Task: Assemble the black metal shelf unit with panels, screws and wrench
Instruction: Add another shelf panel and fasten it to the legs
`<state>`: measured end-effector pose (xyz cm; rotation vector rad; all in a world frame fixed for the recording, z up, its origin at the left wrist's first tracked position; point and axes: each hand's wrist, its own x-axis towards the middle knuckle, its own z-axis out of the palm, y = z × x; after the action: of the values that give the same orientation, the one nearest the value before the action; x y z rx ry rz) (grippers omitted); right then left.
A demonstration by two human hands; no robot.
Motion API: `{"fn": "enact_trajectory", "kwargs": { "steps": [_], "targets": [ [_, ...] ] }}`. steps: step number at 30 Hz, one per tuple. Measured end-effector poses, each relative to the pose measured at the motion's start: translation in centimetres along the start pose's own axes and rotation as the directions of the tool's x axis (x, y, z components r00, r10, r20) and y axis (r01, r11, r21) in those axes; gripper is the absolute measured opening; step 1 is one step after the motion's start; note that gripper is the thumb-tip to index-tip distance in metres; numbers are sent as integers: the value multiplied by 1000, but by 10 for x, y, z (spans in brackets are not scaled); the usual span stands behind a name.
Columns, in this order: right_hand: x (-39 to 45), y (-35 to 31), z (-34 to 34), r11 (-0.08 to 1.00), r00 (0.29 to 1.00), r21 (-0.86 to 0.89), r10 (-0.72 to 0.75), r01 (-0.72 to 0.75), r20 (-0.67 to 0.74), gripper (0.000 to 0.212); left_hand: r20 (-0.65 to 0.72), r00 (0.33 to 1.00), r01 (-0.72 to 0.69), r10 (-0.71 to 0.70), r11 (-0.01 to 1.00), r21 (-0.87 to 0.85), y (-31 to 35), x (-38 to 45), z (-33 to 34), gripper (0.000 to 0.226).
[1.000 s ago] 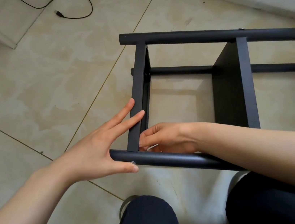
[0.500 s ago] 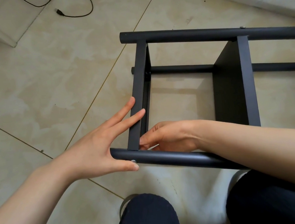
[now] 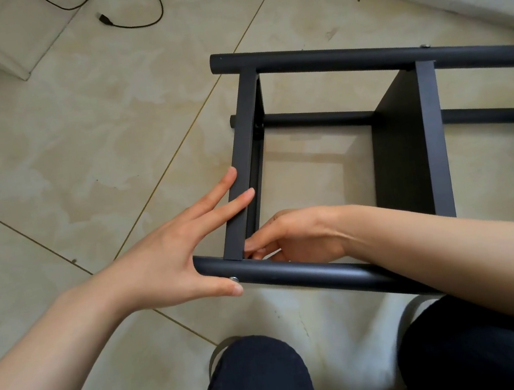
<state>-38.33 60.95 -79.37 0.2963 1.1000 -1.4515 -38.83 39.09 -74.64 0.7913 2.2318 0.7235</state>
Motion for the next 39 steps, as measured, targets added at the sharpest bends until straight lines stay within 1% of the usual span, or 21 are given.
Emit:
{"fn": "enact_trajectory", "kwargs": {
  "steps": [3,8,11,14,18,20,24,28,33,35,39],
  "targets": [
    [1,0,1,999,1000,-32,0,-1,-5,25,-2,1000,-1,1,1000,2,0,0,0,113],
    [5,0,3,999,1000,-28,15,-15,-15,12,-7,1000,-7,7,1000,3,0,0,0,112],
    [4,0,0,1000,1000,-13,5,-5,-5,13,-8,1000,-5,5,1000,-1,0,0,0,111],
    [4,0,-3,999,1000,-29,17,-17,0,21,-6,1000,-3,3,1000,-1,0,0,0,112],
    [9,-1,3,999,999,-40,10,-11,-31,9,0,1000,-5,5,1000,13,1,-1,-1,112],
    [9,-1,5,999,999,-34,2,-4,-44,8,-1,1000,-5,5,1000,18,1,-1,-1,112],
    [1,-6,-1,997,999,-60,44,-44,-2,15,-3,1000,-7,7,1000,21,2,0,-1,112],
    [-1,-7,-4,993,999,-110,49,-49,-2,30,-4,1000,-7,7,1000,14,1,1,-1,113],
    [5,-5,3,996,999,-80,22,-25,-30,16,-3,1000,-5,5,1000,16,1,1,-1,114],
    [4,-6,2,997,999,-78,23,-24,-26,18,-2,1000,-6,6,1000,13,1,1,-1,114],
    [-3,-9,-4,991,996,-102,84,-83,2,25,2,1000,2,-2,1000,11,1,1,-1,114]
  ]
}}
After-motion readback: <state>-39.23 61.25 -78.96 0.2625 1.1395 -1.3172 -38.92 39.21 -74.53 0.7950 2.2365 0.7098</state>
